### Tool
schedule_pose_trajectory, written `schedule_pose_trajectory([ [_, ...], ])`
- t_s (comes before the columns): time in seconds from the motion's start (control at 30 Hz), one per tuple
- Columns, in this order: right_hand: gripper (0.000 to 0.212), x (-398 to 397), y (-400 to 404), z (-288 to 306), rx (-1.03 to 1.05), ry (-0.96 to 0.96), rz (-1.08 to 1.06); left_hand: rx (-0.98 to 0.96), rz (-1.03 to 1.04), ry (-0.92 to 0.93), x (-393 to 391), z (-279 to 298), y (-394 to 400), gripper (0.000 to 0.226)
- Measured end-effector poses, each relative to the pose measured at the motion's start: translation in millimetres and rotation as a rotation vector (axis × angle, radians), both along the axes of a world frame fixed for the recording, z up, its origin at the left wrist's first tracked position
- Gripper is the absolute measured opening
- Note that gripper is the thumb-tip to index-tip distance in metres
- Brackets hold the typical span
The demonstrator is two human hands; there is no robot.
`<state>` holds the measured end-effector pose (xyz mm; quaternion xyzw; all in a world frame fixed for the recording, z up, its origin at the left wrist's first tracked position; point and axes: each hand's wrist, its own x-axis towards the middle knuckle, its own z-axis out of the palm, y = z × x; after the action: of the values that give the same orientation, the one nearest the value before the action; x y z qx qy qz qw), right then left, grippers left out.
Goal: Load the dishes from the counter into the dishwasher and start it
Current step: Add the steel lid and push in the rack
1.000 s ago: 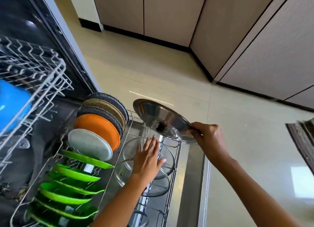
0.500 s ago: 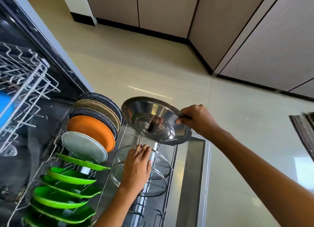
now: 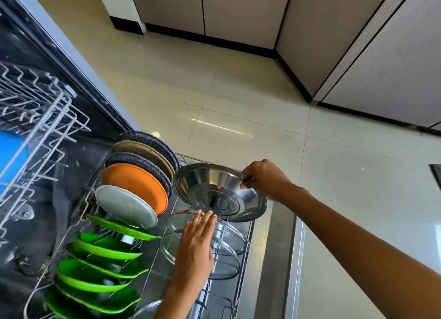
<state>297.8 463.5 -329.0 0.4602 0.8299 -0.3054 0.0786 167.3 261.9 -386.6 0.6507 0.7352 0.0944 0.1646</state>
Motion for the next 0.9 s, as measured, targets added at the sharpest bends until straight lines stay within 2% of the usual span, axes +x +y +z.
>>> schedule_pose_trajectory([
  [0.5, 0.024, -17.0, -8.8, -48.9, 0.034, -0.125, 0.004, -0.048, 0.038, -0.099, 2.5, -2.1, 6.8, 0.087],
  [0.9, 0.028, -14.2, -9.5, -74.5, -0.046, -0.166, -0.146, -0.068, 0.036, -0.090, 5.8, -13.5, 15.8, 0.080],
])
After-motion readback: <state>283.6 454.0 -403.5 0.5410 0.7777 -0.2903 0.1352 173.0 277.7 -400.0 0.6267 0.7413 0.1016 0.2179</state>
